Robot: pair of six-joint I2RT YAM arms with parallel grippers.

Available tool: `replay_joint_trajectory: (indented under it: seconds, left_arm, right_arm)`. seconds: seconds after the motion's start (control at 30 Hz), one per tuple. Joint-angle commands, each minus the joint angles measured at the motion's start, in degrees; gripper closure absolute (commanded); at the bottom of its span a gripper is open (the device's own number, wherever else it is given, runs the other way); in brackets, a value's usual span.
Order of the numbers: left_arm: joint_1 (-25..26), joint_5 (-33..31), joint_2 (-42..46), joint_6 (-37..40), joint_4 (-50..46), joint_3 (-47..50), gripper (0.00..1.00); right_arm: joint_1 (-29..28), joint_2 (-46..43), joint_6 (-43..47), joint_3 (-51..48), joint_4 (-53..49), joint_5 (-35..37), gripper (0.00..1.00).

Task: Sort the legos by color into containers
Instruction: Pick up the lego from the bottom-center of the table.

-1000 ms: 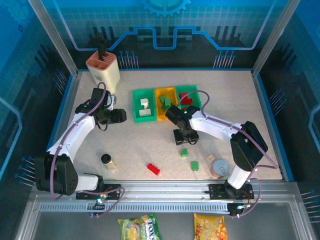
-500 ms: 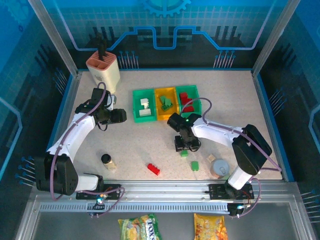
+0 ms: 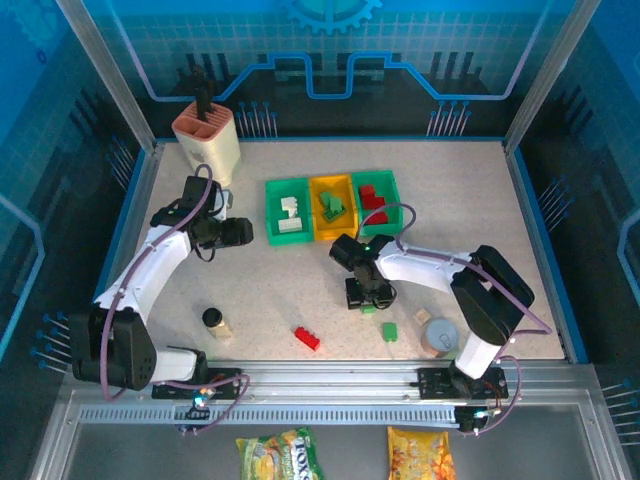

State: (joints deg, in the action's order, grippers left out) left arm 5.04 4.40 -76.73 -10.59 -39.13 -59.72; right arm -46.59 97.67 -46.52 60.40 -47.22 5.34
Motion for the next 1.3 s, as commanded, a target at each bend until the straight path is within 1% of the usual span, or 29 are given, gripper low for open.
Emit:
replay_joint_trajectory:
  seconds: [0.0, 0.43, 0.8, 1.0, 1.27]
  left_arm:
    - [-0.52, 0.85, -0.64, -0.66, -1.03, -0.58, 0.34]
    - [-0.43, 0.99, -1.41, -0.67, -1.12, -0.66, 0.34]
    - [-0.5, 0.61, -1.32, -0.51, -1.24, -0.74, 0.34]
    - [-0.47, 0.51, -1.08, -0.44, -1.36, -0.66, 0.34]
    - [-0.51, 0.88, -0.97, -0.62, -1.11, -0.58, 0.34]
  right_arm:
    - [-0.77, 1.05, -1.06, -0.64, 0.03, 0.02, 0.52]
    - [-0.77, 0.23, -0.48, 0.29, -1.25, 1.2, 0.63]
    - [0.34, 0.02, 2.51, 6.0, -3.88, 1.76, 0.64]
    - [3.34, 1.65, 6.08, 11.67, -4.83, 1.16, 0.64]
    - [9.28, 7.88, 11.72, 25.49, -6.09, 0.42, 0.65]
